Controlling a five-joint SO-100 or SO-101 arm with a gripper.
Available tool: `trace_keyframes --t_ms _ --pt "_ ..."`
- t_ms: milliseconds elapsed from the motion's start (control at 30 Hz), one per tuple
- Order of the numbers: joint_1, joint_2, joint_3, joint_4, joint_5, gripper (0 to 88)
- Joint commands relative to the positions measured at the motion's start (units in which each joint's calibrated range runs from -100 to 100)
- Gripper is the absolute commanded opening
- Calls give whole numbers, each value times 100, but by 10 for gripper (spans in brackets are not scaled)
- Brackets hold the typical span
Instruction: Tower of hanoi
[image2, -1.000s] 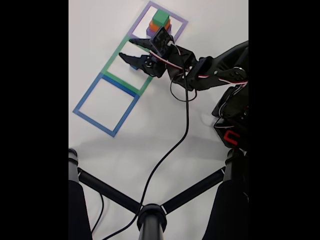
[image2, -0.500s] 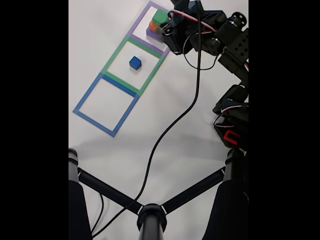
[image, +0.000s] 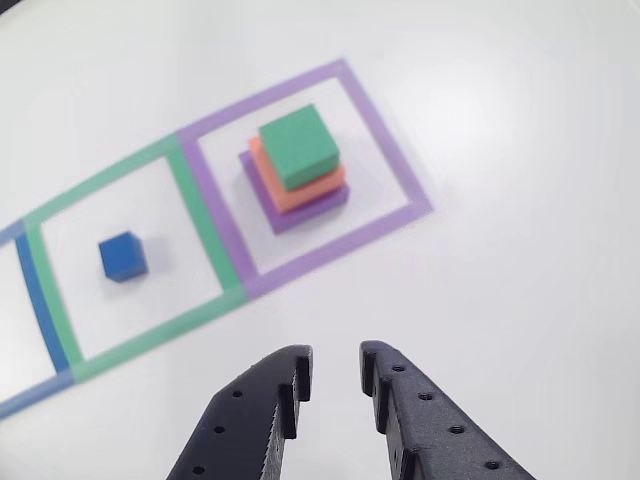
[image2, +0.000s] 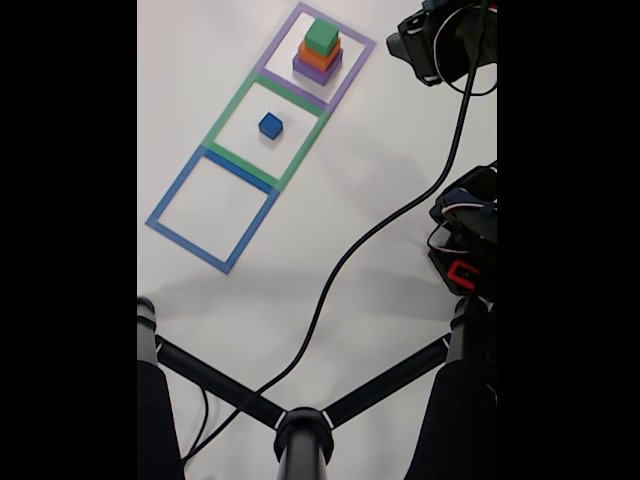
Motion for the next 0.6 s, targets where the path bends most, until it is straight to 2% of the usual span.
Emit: trace_keyframes --t_ms 0,200,367,567 --pt "287 -368 313 -151 118 28" --pt "516 -849 1748 -1559 118 113" --pt "622 -849 2430 -2539 118 243" --pt "691 -721 3329 -3696 118 280"
